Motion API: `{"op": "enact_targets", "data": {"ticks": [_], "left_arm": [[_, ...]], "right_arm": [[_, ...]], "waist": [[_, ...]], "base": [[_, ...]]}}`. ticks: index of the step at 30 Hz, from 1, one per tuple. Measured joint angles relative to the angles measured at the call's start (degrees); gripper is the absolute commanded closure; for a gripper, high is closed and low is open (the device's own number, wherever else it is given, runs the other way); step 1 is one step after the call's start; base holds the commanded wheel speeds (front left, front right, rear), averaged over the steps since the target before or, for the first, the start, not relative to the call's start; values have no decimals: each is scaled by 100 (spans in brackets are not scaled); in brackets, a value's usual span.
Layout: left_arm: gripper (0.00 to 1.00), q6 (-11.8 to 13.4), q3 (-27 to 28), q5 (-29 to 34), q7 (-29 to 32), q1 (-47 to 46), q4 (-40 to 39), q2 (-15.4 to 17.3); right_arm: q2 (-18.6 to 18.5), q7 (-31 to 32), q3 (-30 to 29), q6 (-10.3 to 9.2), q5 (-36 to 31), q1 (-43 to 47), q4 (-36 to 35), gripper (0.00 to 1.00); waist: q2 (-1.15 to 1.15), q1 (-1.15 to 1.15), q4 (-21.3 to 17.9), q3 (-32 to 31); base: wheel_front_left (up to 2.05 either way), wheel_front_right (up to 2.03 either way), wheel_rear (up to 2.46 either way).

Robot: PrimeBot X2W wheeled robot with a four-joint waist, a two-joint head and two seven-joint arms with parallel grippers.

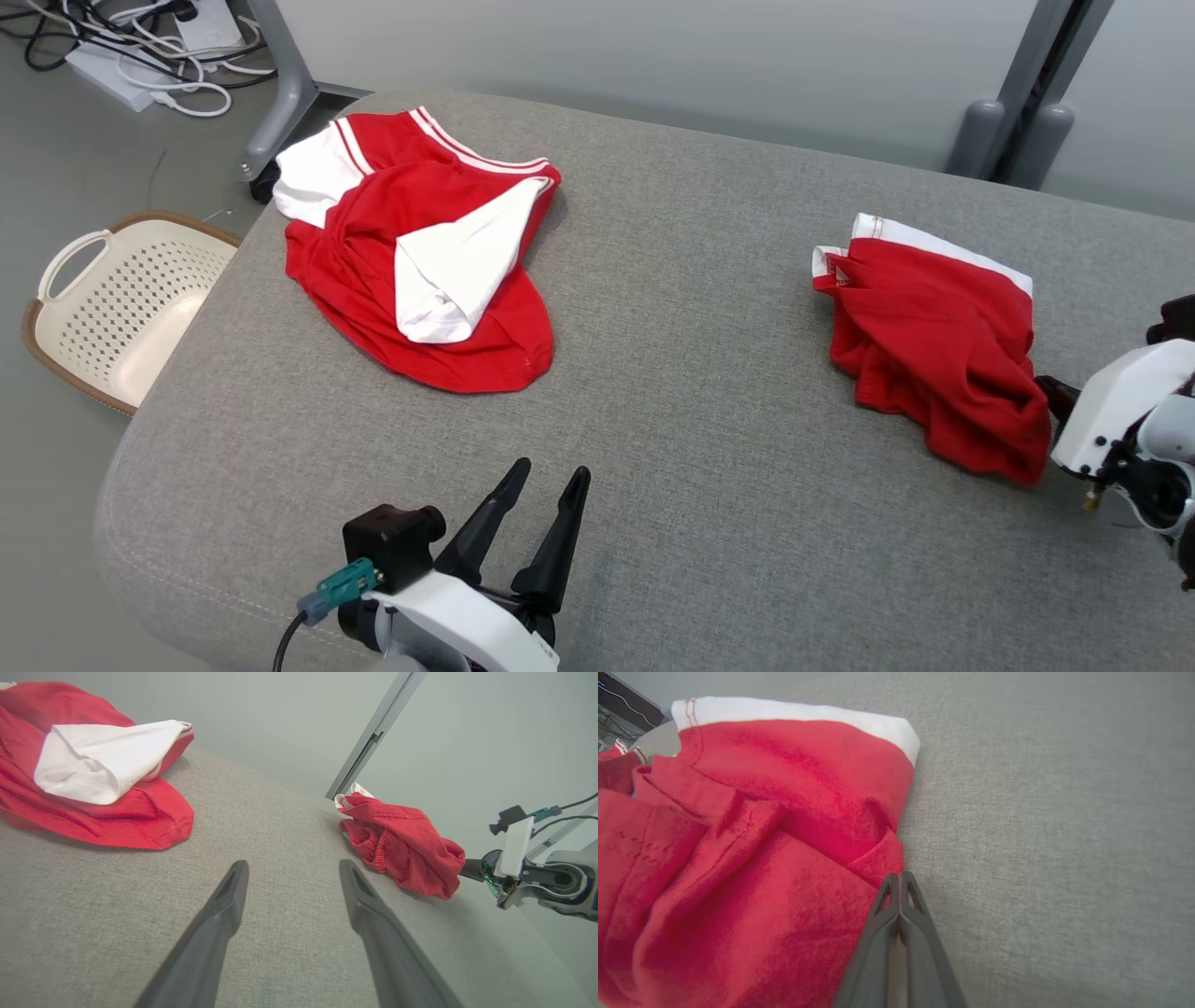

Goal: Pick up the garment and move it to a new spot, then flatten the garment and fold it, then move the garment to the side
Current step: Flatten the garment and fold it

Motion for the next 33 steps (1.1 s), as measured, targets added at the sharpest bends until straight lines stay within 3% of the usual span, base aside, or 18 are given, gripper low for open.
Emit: {"op": "enact_targets", "data": {"ticks": [8,18,24,33], "left_arm": [[0,-1,31,-4,-1,96,19,29],[0,22,15,-30,42,113,-4,102],[0,31,4,-48,69,121,-20,127],[0,74,41,-86,67,214,-47,178]], "right_arm": [[183,-67,83,-1,-23,122,-642,100],[580,-660,610,0,-793,88,-1467,100],[891,-588,857,0,-1188,147,-1939,100],[443,-858,699,1,-1256,154,-2167,100]], "waist": [[0,0,106,-63],[0,0,59,-181],[0,0,-29,-229],[0,0,-237,-317]], "base": [[0,0,0],[0,0,0],[0,0,0],[0,0,0]]}}
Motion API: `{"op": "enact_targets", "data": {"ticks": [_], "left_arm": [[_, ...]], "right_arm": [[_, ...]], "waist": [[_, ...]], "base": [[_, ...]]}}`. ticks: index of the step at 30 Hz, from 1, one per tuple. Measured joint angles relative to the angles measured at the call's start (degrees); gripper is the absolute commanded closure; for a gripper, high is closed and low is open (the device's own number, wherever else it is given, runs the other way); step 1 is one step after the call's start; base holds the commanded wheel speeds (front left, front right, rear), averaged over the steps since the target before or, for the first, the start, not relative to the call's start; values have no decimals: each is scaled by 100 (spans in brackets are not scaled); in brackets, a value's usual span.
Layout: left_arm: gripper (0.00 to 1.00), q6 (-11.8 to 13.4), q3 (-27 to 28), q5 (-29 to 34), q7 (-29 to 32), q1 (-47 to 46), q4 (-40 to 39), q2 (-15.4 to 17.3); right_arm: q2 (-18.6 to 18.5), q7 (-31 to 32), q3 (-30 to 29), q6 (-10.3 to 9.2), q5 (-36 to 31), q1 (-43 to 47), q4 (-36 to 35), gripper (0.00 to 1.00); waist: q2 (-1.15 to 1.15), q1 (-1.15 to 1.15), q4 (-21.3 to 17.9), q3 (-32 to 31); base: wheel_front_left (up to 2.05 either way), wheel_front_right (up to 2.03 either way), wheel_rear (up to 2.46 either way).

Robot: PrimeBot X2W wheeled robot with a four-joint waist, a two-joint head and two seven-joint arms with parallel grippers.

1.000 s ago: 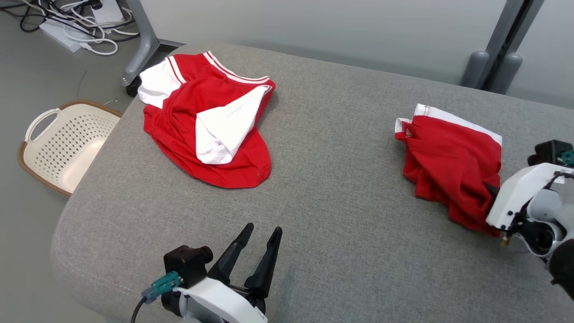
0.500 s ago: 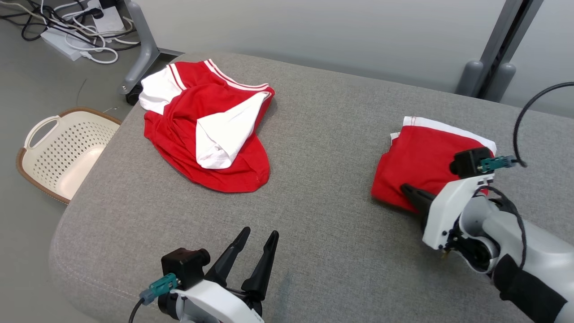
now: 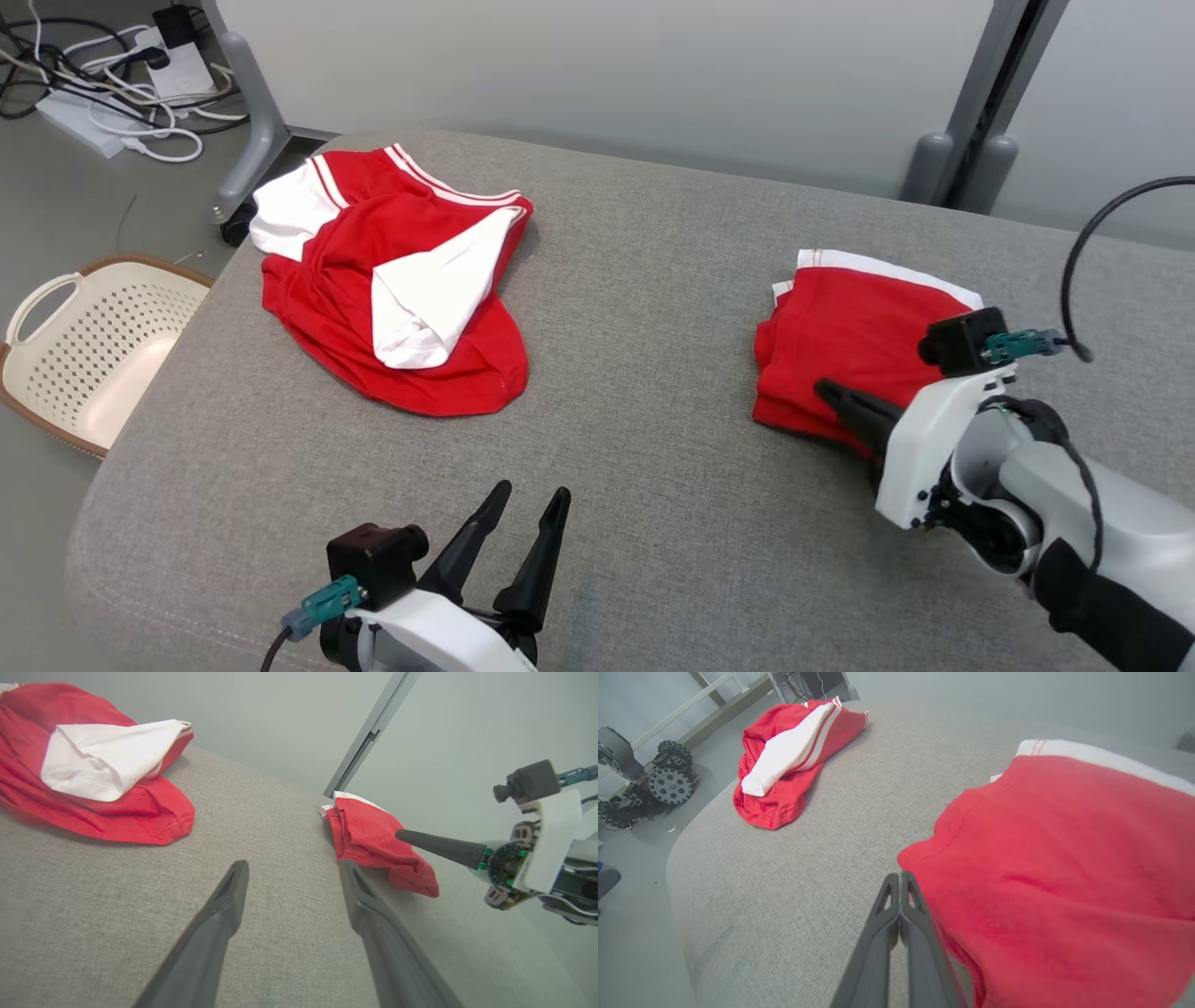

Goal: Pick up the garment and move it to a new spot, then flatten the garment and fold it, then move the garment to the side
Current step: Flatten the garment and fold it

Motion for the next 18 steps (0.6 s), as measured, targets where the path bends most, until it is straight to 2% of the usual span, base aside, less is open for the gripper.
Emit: {"op": "enact_targets", "data": {"ticks": [4,5,6,8,9,18], "left_arm": [[0,29,2,10,-1,-1,-56,15],[0,33,3,23,-1,-1,-73,20],[0,46,5,34,-1,-2,-87,30],[0,49,14,51,-2,-3,-110,52],[0,56,13,78,-2,-5,-116,71],[0,153,130,549,-45,-167,-258,180]], "right_arm": [[-288,-153,-276,0,180,-12,67,100],[-360,-191,-353,-1,234,-11,75,90],[-411,-241,-466,-1,344,-4,56,73],[-480,-292,-668,0,606,3,-7,45],[-526,-297,-716,0,649,4,4,0],[-786,-59,-1410,-1,1704,216,325,0]], "waist": [[0,0,-116,-46],[0,0,-139,-52],[0,0,-160,-56],[0,0,-196,-50],[0,0,-209,-40],[0,0,-143,139]], "base": [[0,0,0],[0,0,0],[0,0,0],[0,0,0],[0,0,0],[0,0,0]]}}
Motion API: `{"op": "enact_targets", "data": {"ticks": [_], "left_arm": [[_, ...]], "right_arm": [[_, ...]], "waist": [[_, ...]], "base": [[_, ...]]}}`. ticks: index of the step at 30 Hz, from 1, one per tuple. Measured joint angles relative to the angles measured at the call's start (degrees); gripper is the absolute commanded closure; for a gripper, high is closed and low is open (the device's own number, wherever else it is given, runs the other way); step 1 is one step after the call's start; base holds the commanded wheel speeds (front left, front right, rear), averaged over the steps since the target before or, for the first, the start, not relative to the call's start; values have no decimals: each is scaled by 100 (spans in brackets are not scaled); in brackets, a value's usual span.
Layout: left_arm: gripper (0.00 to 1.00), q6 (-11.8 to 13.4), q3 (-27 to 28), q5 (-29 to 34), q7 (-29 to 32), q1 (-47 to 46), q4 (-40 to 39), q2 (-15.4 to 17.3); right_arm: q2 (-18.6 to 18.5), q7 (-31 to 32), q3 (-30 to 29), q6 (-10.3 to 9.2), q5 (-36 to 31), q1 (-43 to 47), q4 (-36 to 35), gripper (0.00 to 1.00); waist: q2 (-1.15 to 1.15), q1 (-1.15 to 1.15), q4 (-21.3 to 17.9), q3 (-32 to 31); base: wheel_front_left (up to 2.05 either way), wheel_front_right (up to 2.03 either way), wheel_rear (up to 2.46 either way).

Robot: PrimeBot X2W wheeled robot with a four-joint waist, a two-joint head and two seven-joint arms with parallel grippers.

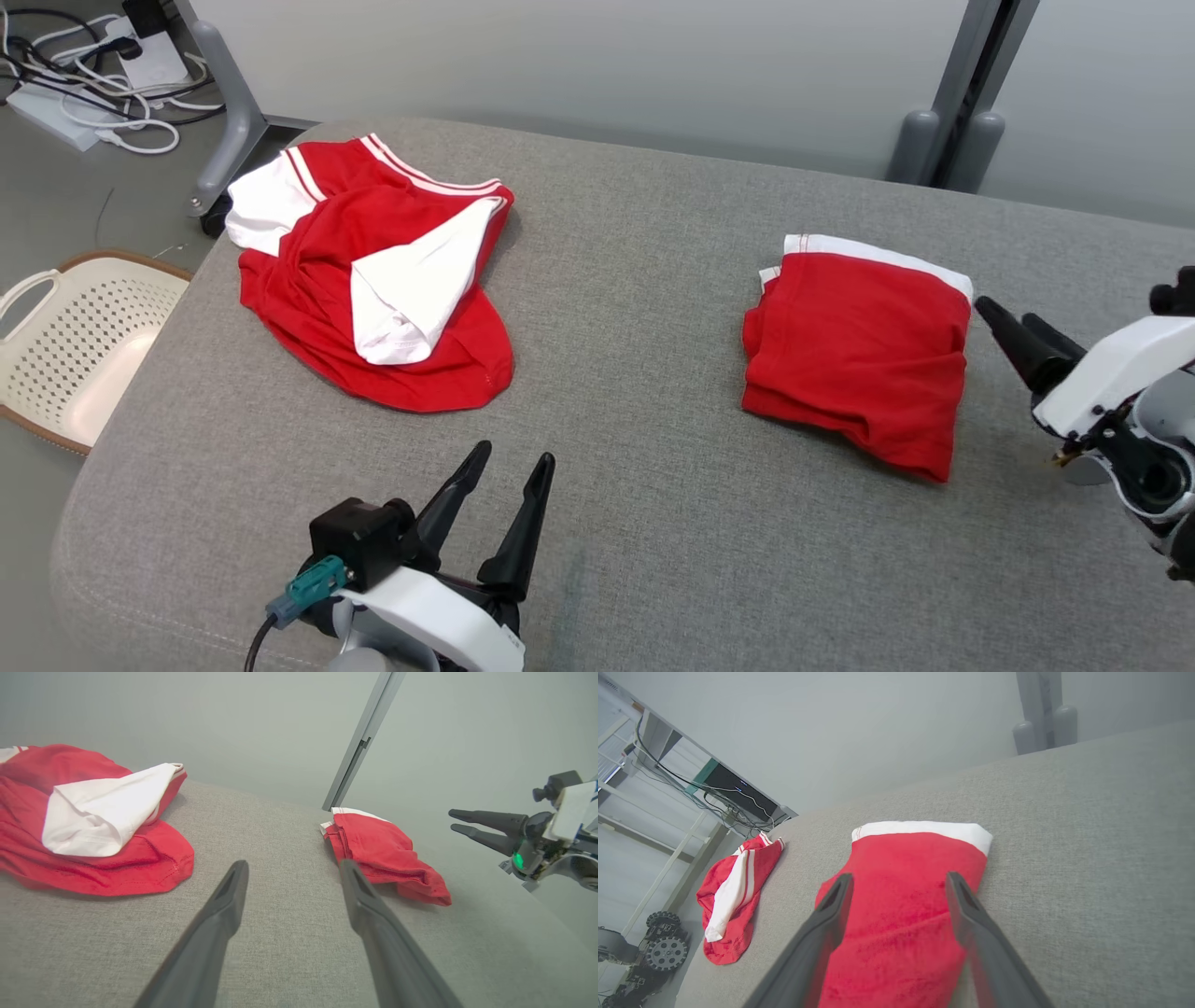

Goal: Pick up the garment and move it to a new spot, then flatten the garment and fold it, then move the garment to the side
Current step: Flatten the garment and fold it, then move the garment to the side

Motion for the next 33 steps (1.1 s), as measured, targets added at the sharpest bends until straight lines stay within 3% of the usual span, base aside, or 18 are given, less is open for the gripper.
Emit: {"op": "enact_targets", "data": {"ticks": [11,16,27,28,29,30,31,33], "left_arm": [[0,-14,742,793,-30,51,-177,-167],[0,-194,1080,1180,-30,193,-247,-355],[0,-520,1466,1586,-31,394,-64,-666],[0,-565,1477,1611,-31,399,-45,-699],[0,-580,1500,1631,-31,399,-35,-716],[0,-611,1528,1657,-31,399,-18,-728],[0,-617,1552,1673,-31,399,0,-742],[0,-664,1599,1714,-31,400,35,-784]], "right_arm": [[-83,550,-508,0,784,97,537,0],[-35,1113,-617,0,1111,229,834,0],[146,1604,-942,0,1370,249,868,0],[147,1638,-945,0,1356,247,857,50],[148,1668,-951,1,1341,244,843,67],[151,1681,-966,1,1317,244,834,95],[154,1673,-985,1,1301,241,824,100],[168,1674,-1001,0,1244,232,800,100]], "waist": [[0,0,287,288],[0,0,474,415],[0,0,722,559],[0,0,733,568],[0,0,742,576],[0,0,748,583],[0,0,750,591],[0,0,745,603]], "base": [[0,0,0],[0,0,0],[0,0,0],[0,0,0],[0,0,0],[0,0,0],[0,0,0],[0,0,0]]}}
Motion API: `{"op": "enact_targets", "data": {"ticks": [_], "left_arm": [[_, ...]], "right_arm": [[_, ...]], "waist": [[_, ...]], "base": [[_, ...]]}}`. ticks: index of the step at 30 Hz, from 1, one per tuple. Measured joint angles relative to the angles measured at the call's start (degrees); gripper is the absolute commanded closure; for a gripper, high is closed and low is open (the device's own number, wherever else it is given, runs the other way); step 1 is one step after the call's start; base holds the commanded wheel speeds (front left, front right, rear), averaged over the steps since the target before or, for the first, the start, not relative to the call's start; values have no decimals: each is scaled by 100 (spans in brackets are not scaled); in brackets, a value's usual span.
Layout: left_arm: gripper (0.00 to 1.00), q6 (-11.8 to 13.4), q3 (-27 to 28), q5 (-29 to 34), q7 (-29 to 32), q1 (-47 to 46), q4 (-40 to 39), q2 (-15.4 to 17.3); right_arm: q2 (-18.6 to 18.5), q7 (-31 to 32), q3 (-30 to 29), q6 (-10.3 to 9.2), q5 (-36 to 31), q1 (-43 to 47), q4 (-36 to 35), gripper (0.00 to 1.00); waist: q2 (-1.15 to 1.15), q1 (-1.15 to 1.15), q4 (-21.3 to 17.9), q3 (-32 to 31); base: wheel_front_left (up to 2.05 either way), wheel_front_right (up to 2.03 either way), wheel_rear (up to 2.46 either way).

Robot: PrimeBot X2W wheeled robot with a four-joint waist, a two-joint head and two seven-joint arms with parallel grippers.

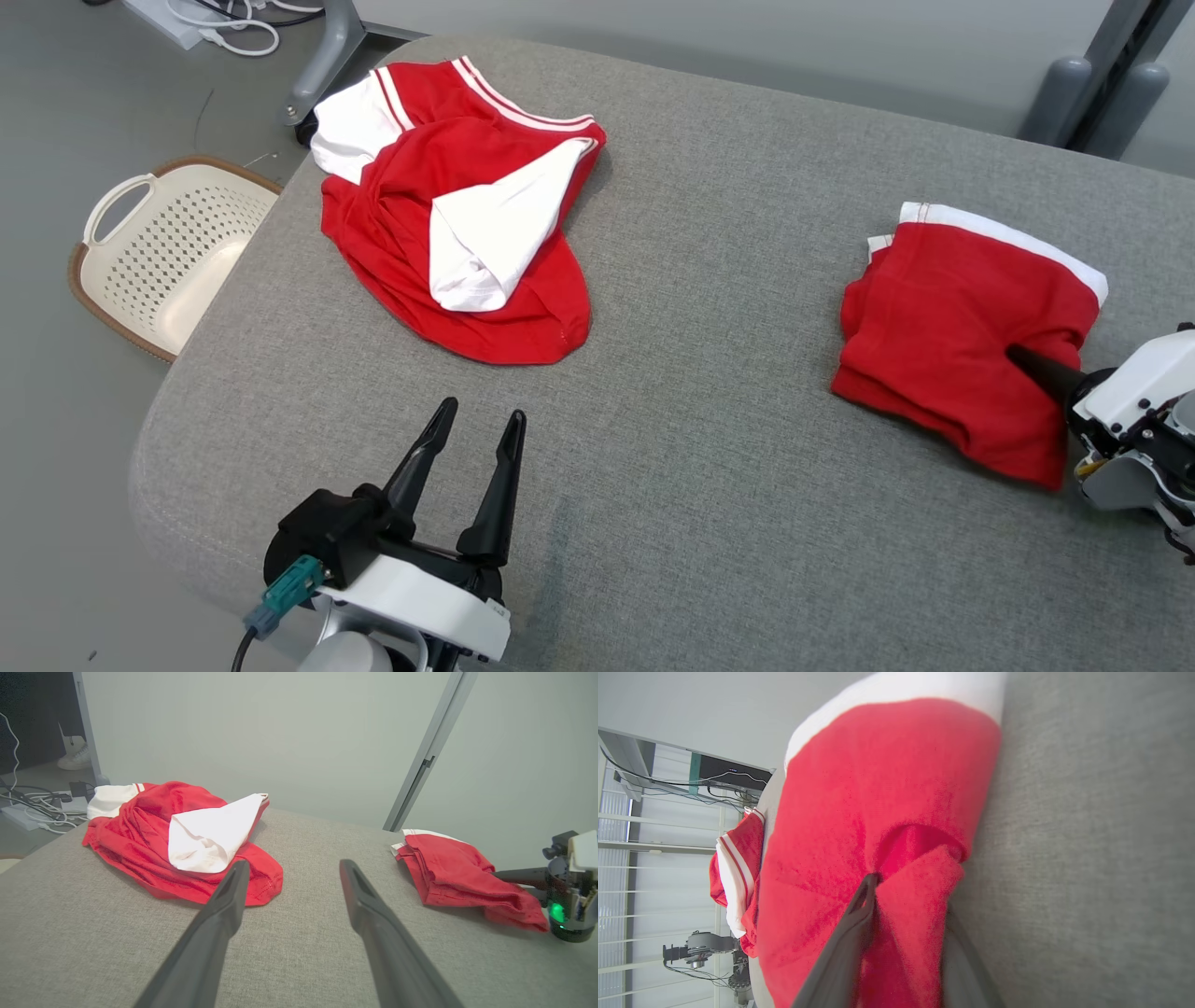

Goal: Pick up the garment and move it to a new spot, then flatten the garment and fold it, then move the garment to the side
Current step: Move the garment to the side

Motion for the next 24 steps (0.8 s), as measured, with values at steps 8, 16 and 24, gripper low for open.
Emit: {"op": "enact_targets", "data": {"ticks": [8,16,24], "left_arm": [[0,-149,136,142,0,20,142,-159],[0,-274,181,259,0,-3,252,-259],[0,-333,178,376,0,-214,313,-285]], "right_arm": [[-63,-140,-60,0,-435,-63,-392,100],[-416,-124,248,0,-1173,-351,-959,100],[-965,62,532,0,-1745,-809,-1394,100]], "waist": [[0,0,-248,-39],[0,0,-754,-59],[0,0,-1241,204]], "base": [[0,0,0],[0,0,0],[0,0,0]]}}
